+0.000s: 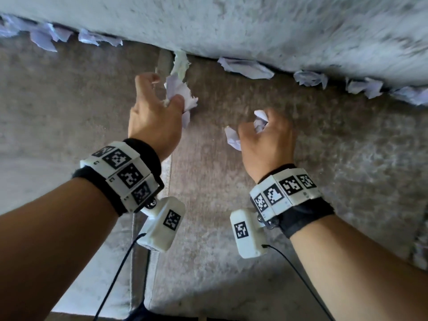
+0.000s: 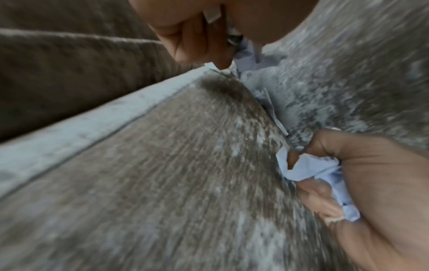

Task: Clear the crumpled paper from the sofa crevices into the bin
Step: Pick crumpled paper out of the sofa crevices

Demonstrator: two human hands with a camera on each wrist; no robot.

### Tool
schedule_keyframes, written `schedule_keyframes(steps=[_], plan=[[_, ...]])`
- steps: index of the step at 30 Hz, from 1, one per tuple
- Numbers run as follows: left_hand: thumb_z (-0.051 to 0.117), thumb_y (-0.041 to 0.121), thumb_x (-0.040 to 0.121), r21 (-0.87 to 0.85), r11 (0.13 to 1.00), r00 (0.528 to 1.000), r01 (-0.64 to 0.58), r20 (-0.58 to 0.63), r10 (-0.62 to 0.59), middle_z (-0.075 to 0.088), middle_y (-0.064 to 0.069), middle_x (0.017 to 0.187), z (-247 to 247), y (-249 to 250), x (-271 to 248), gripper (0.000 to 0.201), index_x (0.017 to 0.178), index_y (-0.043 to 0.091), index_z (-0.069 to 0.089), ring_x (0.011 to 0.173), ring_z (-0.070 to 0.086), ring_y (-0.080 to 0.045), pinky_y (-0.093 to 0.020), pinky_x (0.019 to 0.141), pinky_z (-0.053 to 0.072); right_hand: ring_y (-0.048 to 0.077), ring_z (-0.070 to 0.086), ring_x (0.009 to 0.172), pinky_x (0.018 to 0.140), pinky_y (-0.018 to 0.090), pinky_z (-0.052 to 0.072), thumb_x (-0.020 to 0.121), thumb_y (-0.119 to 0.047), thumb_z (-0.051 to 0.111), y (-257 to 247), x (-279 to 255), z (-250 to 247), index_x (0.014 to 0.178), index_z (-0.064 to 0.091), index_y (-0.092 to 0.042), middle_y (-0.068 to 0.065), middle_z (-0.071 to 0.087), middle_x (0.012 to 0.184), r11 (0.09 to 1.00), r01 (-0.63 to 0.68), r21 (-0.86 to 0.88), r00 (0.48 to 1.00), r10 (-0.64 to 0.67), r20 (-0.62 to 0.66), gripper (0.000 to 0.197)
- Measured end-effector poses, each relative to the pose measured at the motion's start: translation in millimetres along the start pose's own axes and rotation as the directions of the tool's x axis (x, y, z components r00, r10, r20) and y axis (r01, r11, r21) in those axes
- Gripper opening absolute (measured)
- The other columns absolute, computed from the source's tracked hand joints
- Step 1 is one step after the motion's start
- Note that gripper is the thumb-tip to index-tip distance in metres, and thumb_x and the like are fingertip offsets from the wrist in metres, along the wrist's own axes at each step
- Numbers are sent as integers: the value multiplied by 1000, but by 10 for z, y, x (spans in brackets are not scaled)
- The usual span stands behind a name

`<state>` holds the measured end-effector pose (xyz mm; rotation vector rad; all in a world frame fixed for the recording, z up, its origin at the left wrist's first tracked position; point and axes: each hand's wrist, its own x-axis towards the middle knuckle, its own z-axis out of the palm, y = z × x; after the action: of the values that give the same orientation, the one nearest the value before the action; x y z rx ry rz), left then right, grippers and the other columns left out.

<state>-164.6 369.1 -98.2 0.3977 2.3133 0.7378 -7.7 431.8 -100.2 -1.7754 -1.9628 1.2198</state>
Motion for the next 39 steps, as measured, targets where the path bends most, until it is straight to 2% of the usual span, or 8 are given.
schedule_keyframes(steps=[3,11,15,20,25,30,34,39], plan=[[53,31,94,27,1000,1000,9,-2,-9,54,1,128,135,94,101,49,140,26,36,102,54,-22,-33,82,44,13,50,66,72,27,47,84,-9,56,104,51,-78,111,62,4,-20,55,57,996,-18,93,997,24,-68,30],[56,35,84,145,982,992,124,-53,-118,60,-4,126,292,242,351,45,128,25,54,112,59,-29,-41,92,53,20,59,59,62,43,55,82,-6,54,294,130,-228,100,51,-10,-20,45,42,964,-89,250,989,116,-97,18],[54,45,75,152,979,990,138,-39,-134,69,-6,112,298,265,334,40,109,29,68,100,67,-31,-47,87,58,7,42,46,46,24,33,82,-4,49,357,182,-217,82,58,-17,-12,40,49,978,-61,198,990,85,-116,16],[54,38,76,159,977,990,141,-12,-141,70,-5,84,247,301,260,22,70,21,66,86,70,-33,-49,77,61,18,59,55,54,34,53,85,-11,50,344,223,-191,79,65,-18,-12,51,53,984,-57,168,995,71,-75,18],[53,31,84,165,982,991,96,81,-110,63,-6,76,184,202,77,29,85,5,67,85,69,-36,-51,70,59,9,60,51,52,25,48,93,-15,47,238,300,-154,84,55,-16,-22,49,44,997,-29,72,999,27,22,12],[51,28,88,121,990,989,68,125,-84,68,-10,85,92,-36,-74,22,93,8,61,81,67,-30,-43,65,57,22,63,107,86,33,50,97,-17,43,-79,440,-53,133,46,-22,-2,65,123,992,56,-118,995,-46,85,37],[50,29,86,86,992,980,87,171,-101,69,-3,88,-15,-184,-147,24,99,14,63,75,65,-12,-18,57,51,37,60,106,78,37,47,98,-24,40,-206,558,85,142,33,-31,8,62,126,931,41,-363,989,14,146,45],[54,32,82,59,993,971,99,211,-109,71,-15,86,-84,-279,-219,30,92,7,68,73,64,-22,-43,69,55,31,56,116,77,31,40,93,-18,43,-260,619,142,126,49,-23,-3,60,130,903,44,-426,995,0,103,34]])
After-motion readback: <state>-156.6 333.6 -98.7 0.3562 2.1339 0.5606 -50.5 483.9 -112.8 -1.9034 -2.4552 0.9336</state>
